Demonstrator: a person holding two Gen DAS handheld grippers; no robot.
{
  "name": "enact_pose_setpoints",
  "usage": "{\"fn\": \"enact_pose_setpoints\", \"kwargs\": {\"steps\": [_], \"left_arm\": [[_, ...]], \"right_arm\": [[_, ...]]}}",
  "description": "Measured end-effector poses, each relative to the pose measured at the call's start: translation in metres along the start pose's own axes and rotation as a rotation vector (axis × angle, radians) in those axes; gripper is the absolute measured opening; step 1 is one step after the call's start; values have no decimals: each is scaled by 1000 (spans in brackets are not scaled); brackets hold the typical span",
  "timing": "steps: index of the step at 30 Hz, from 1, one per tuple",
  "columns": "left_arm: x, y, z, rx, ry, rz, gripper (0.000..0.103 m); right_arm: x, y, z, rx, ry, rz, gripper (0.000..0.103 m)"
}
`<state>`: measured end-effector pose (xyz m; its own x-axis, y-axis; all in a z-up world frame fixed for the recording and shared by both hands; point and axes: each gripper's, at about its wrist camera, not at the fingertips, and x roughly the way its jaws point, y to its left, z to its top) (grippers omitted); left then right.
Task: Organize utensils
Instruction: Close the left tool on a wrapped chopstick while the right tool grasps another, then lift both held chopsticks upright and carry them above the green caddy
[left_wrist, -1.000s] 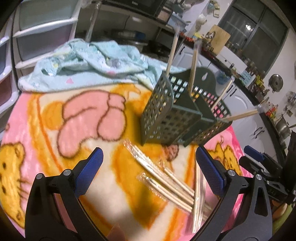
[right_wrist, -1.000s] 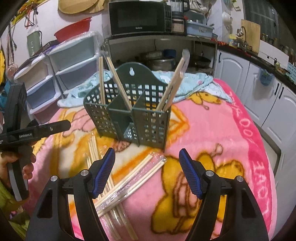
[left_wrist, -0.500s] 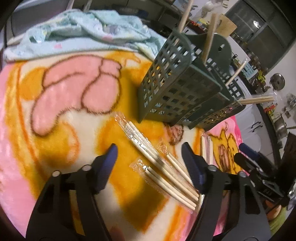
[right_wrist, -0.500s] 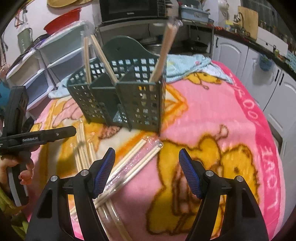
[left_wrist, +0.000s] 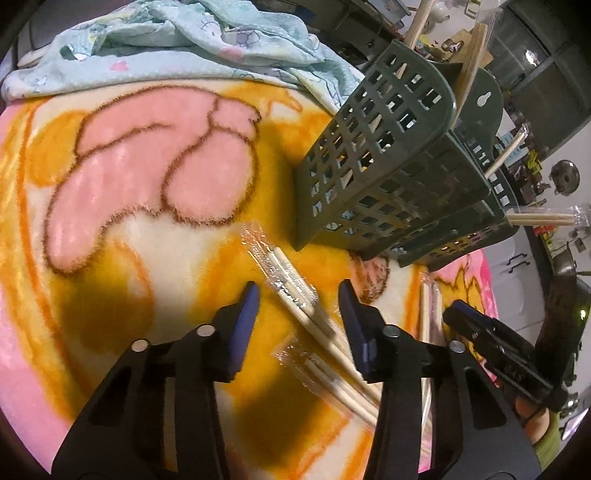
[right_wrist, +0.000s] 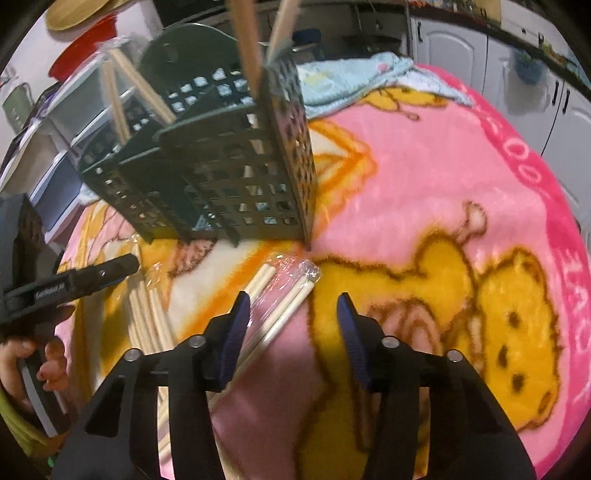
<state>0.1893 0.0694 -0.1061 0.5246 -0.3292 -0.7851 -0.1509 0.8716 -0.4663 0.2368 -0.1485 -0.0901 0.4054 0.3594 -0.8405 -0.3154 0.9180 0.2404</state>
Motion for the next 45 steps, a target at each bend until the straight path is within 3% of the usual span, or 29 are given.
{"fn": "enact_pose_setpoints", "kwargs": {"steps": [2, 6, 16, 22, 29, 45], "left_arm": [[1, 1, 0, 2, 1, 8, 28], [1, 5, 0, 13, -1, 8, 21], [-2, 16, 0, 2, 2, -16, 15], [-12, 20, 0, -14, -3, -43, 8], [-33, 17, 1, -17, -46, -73, 7], [-105, -38, 12, 122, -212, -172, 3]], "right_arm": [[9, -4, 2, 24, 29, 1, 34], [12, -6, 2, 33, 33, -12, 28], [4, -24, -5, 133, 19, 53, 6], [-9, -28, -8, 169, -2, 89, 6], [-35, -12, -5, 113, -57, 110, 6], [-96, 41, 5, -67, -180, 170, 6]]}}
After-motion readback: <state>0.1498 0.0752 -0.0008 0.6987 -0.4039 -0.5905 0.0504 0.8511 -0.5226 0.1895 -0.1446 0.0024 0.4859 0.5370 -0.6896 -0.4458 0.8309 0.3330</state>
